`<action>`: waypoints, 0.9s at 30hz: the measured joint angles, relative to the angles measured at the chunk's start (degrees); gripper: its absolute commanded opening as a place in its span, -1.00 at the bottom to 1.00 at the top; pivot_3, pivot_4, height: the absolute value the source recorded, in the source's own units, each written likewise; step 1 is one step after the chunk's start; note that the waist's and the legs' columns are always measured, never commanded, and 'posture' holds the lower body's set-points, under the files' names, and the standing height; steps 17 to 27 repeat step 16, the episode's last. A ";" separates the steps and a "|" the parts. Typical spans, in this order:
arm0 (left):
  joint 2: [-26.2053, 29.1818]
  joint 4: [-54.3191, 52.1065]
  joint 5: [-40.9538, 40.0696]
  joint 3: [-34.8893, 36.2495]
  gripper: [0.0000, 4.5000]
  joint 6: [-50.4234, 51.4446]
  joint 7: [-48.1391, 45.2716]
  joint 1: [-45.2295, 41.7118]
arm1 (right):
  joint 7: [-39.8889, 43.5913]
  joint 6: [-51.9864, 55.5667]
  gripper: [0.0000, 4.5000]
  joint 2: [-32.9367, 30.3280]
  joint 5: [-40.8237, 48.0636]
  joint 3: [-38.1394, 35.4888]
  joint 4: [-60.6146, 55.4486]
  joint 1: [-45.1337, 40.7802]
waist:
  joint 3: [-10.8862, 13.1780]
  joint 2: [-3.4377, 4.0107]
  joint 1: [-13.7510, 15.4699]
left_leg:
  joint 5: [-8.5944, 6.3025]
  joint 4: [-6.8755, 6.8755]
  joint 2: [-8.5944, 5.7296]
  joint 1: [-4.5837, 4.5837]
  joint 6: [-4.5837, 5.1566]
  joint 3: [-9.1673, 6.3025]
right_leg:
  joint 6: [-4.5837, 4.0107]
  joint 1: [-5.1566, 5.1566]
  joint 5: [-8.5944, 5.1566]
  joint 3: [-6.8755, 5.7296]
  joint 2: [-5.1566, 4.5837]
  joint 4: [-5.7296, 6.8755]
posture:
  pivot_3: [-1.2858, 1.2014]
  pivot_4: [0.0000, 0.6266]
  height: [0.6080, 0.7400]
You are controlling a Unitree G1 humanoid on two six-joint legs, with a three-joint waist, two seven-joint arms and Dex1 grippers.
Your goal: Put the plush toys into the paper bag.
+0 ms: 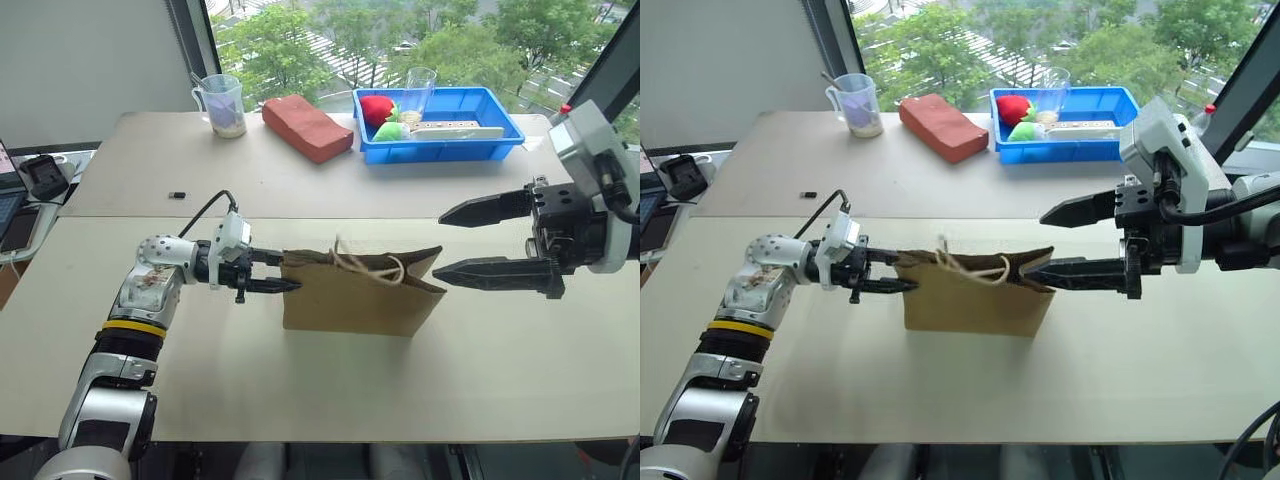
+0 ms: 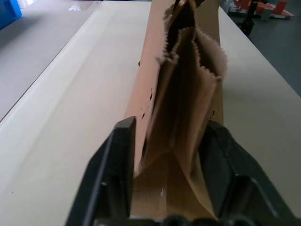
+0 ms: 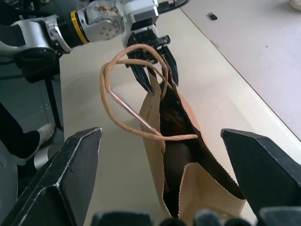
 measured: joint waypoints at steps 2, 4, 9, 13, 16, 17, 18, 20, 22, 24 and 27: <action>2.94 -4.60 -1.43 1.79 0.95 4.38 1.53 1.13 | 0.95 -1.91 1.00 -1.69 -1.81 -1.65 0.09 3.77 | 0.00 -0.01 0.06 | -0.01 0.00 0.01 -0.01 0.02 0.00 | 0.00 -0.02 0.00 0.00 0.00 0.00 | 0.03 -0.52 1.00; 7.41 -9.59 -3.16 3.78 0.98 9.77 2.92 1.62 | 2.59 -4.96 1.00 -3.91 -5.06 -3.92 0.50 9.73 | 0.01 -0.02 0.11 | -0.02 0.00 0.02 -0.03 0.02 -0.01 | 0.02 -0.02 -0.01 -0.02 0.00 -0.01 | 0.03 -0.52 1.00; 17.68 -18.48 -3.60 8.81 0.98 19.39 8.08 1.97 | 7.60 -13.10 1.00 -5.52 -15.92 -11.73 4.25 27.43 | 0.01 -0.02 0.45 | -0.02 0.00 0.02 0.06 0.03 0.10 | 0.04 0.05 -0.03 0.04 0.00 -0.07 | 0.03 -0.52 1.00; 19.87 -19.04 -2.96 11.32 0.98 21.35 12.05 3.11 | 8.75 -17.36 1.00 -3.80 -20.28 -15.30 5.07 33.19 | 0.02 -0.01 0.66 | -0.01 0.00 0.05 0.23 0.02 0.20 | 0.04 0.10 -0.03 0.08 0.00 -0.15 | 0.03 -0.52 1.00; 19.69 -19.01 -3.09 11.52 0.98 22.24 13.66 4.16 | 8.38 -19.22 1.00 -2.78 -21.16 -15.18 5.43 33.70 | 0.02 -0.02 0.58 | 0.00 0.00 0.04 0.24 -0.01 0.26 | 0.04 0.10 -0.03 0.14 0.00 -0.14 | 0.03 -0.52 1.00; 19.69 -19.01 -3.09 11.52 0.98 22.24 13.66 4.16 | 8.38 -19.22 1.00 -2.78 -21.16 -15.18 5.43 33.70 | 0.02 -0.02 0.58 | 0.00 0.00 0.04 0.24 -0.01 0.26 | 0.04 0.10 -0.03 0.14 0.00 -0.14 | 0.03 -0.52 1.00; 19.69 -19.01 -3.09 11.52 0.98 22.24 13.66 4.16 | 8.38 -19.22 1.00 -2.78 -21.16 -15.18 5.43 33.70 | 0.02 -0.02 0.58 | 0.00 0.00 0.04 0.24 -0.01 0.26 | 0.04 0.10 -0.03 0.14 0.00 -0.14 | 0.03 -0.52 1.00; 19.69 -19.01 -3.09 11.52 0.98 22.24 13.66 4.16 | 8.38 -19.22 1.00 -2.78 -21.16 -15.18 5.43 33.70 | 0.02 -0.02 0.58 | 0.00 0.00 0.04 0.24 -0.01 0.26 | 0.04 0.10 -0.03 0.14 0.00 -0.14 | 0.03 -0.52 1.00; 19.69 -19.01 -3.09 11.52 0.98 22.24 13.66 4.16 | 8.38 -19.22 1.00 -2.78 -21.16 -15.18 5.43 33.70 | 0.02 -0.02 0.58 | 0.00 0.00 0.04 0.24 -0.01 0.26 | 0.04 0.10 -0.03 0.14 0.00 -0.14 | 0.03 -0.52 1.00; 19.69 -19.01 -3.09 11.52 0.98 22.24 13.66 4.16 | 8.38 -19.22 1.00 -2.78 -21.16 -15.18 5.43 33.70 | 0.02 -0.02 0.58 | 0.00 0.00 0.04 0.24 -0.01 0.26 | 0.04 0.10 -0.03 0.14 0.00 -0.14 | 0.03 -0.52 1.00; 19.69 -19.01 -3.09 11.52 0.98 22.24 13.66 4.16 | 8.38 -19.22 1.00 -2.78 -21.16 -15.18 5.43 33.70 | 0.02 -0.02 0.58 | 0.00 0.00 0.04 0.24 -0.01 0.26 | 0.04 0.10 -0.03 0.14 0.00 -0.14 | 0.03 -0.52 1.00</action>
